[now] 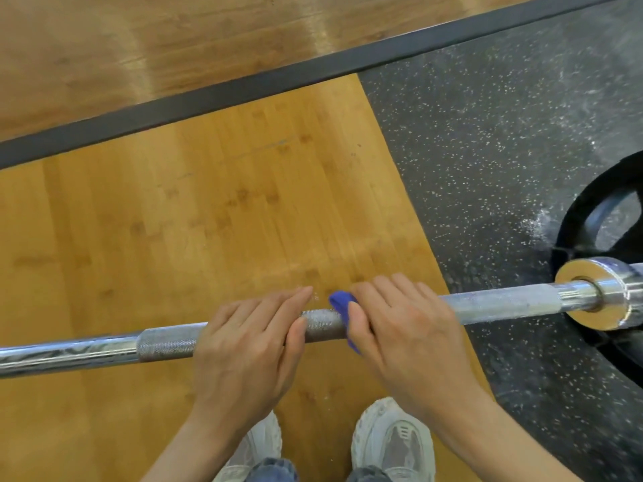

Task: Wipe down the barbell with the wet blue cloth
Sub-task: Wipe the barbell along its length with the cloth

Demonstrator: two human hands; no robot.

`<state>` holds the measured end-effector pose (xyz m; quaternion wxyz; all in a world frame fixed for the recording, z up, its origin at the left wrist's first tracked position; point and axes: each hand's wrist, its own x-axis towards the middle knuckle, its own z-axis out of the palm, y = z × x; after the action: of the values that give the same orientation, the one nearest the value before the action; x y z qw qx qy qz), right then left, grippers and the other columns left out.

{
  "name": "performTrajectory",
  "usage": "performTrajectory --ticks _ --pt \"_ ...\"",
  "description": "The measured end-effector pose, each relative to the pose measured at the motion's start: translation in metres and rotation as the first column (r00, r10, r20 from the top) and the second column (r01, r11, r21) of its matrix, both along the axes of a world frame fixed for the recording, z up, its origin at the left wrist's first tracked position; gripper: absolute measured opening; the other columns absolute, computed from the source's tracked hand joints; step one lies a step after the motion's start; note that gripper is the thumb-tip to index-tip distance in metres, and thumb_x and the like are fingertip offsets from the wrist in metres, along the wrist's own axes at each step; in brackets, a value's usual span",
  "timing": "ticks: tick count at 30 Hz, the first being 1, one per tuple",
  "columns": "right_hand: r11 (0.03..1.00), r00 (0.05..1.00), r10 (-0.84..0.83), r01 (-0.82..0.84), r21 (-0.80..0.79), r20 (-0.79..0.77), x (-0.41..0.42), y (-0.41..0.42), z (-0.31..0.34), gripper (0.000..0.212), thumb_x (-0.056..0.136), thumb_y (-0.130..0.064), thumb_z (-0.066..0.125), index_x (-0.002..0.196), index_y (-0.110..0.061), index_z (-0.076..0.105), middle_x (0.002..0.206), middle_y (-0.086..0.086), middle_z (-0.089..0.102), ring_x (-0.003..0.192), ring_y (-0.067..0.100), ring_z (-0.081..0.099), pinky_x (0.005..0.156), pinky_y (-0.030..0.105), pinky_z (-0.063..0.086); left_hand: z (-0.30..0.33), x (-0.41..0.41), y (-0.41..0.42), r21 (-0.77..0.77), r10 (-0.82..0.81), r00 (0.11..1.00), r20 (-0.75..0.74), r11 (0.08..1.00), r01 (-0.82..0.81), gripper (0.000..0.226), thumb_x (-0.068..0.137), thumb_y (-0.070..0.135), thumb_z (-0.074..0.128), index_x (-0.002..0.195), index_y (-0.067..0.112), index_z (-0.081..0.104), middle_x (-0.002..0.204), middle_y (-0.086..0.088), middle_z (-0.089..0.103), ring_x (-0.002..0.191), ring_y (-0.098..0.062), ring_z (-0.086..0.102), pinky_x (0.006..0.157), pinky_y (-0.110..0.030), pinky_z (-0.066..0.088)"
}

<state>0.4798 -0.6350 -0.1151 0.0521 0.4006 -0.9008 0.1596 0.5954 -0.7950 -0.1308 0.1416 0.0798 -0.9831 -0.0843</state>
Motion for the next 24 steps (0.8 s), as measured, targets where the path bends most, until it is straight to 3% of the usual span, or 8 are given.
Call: performTrajectory --ticks 4,8,10,13,17,19,21,24 --pt "0.996 0.996 -0.092 0.092 0.024 0.012 0.017 -0.024 0.000 0.032 0.103 -0.026 0.035 0.071 -0.023 0.041 0.065 -0.002 0.046 0.063 0.021 0.039 0.063 0.035 0.030 -0.001 0.005 0.005 0.000 -0.014 1.000 -0.028 1.000 0.014 0.043 0.107 0.025 0.035 0.123 0.017 0.074 0.114 0.005 0.074 0.101 -0.012 0.063 0.084 -0.030 0.042" --pt "1.000 1.000 0.011 -0.011 0.004 0.030 0.019 -0.007 -0.002 0.040 0.106 -0.030 0.036 0.074 -0.019 0.056 0.068 -0.004 0.049 0.065 0.020 0.043 0.063 0.034 0.034 -0.001 0.011 0.008 -0.013 -0.015 1.000 -0.013 1.000 0.014 0.044 0.107 0.025 0.033 0.132 0.019 0.068 0.132 0.008 0.067 0.124 -0.015 0.062 0.102 -0.035 0.041" --pt "0.999 0.999 -0.034 0.034 0.002 0.037 0.016 0.012 0.004 0.041 0.107 -0.031 0.035 0.077 -0.019 0.061 0.071 -0.005 0.051 0.068 0.021 0.045 0.067 0.033 0.033 -0.002 0.012 0.011 -0.019 -0.031 0.999 -0.026 0.999 0.031 0.044 0.106 0.025 0.033 0.131 0.020 0.069 0.138 0.010 0.063 0.129 -0.014 0.059 0.105 -0.035 0.041" --pt "0.996 0.996 -0.089 0.089 0.021 0.014 0.030 -0.009 -0.002 0.037 0.104 -0.026 0.039 0.073 -0.018 0.058 0.070 -0.004 0.051 0.068 0.021 0.044 0.071 0.033 0.034 -0.004 0.014 0.012 -0.010 -0.041 0.998 -0.039 0.999 0.040 0.043 0.105 0.023 0.035 0.126 0.020 0.072 0.137 0.010 0.063 0.129 -0.014 0.059 0.102 -0.034 0.044" --pt "0.999 0.999 0.041 -0.041 -0.023 0.000 0.024 0.006 -0.007 0.036 0.106 -0.029 0.041 0.080 -0.017 0.064 0.074 -0.003 0.056 0.069 0.022 0.048 0.068 0.035 0.039 -0.003 0.013 0.012 0.008 -0.050 0.997 -0.051 0.999 0.051 0.042 0.104 0.023 0.036 0.121 0.020 0.075 0.132 0.010 0.067 0.123 -0.015 0.064 0.098 -0.032 0.048" --pt "0.998 1.000 -0.010 0.012 -0.063 0.021 0.018 0.018 -0.001 0.036 0.105 -0.030 0.042 0.084 -0.017 0.067 0.078 -0.003 0.060 0.071 0.023 0.052 0.070 0.035 0.038 -0.002 0.011 0.012 0.022 -0.051 0.997 -0.058 0.998 0.052 0.042 0.104 0.023 0.036 0.118 0.020 0.076 0.129 0.010 0.069 0.118 -0.015 0.067 0.095 -0.031 0.049" --pt "0.997 0.998 -0.050 0.052 -0.062 0.042 0.027 0.003 -0.003 0.034 0.105 -0.030 0.043 0.087 -0.018 0.069 0.083 -0.004 0.063 0.076 0.022 0.056 0.075 0.035 0.039 -0.002 0.008 0.009 0.023 -0.041 0.998 -0.053 0.999 0.042 0.043 0.105 0.023 0.036 0.115 0.019 0.077 0.126 0.009 0.071 0.114 -0.015 0.069 0.092 -0.030 0.050" --pt "0.995 0.998 0.050 -0.052 -0.080 -0.026 0.035 -0.008 -0.013 0.035 0.106 -0.036 0.045 0.103 -0.015 0.073 0.097 -0.001 0.068 0.090 0.021 0.059 0.088 0.036 0.044 -0.001 0.004 0.005 0.010 -0.040 0.999 -0.036 0.999 0.040 0.044 0.106 0.025 0.035 0.111 0.018 0.078 0.123 0.008 0.072 0.109 -0.016 0.071 0.089 -0.027 0.046"
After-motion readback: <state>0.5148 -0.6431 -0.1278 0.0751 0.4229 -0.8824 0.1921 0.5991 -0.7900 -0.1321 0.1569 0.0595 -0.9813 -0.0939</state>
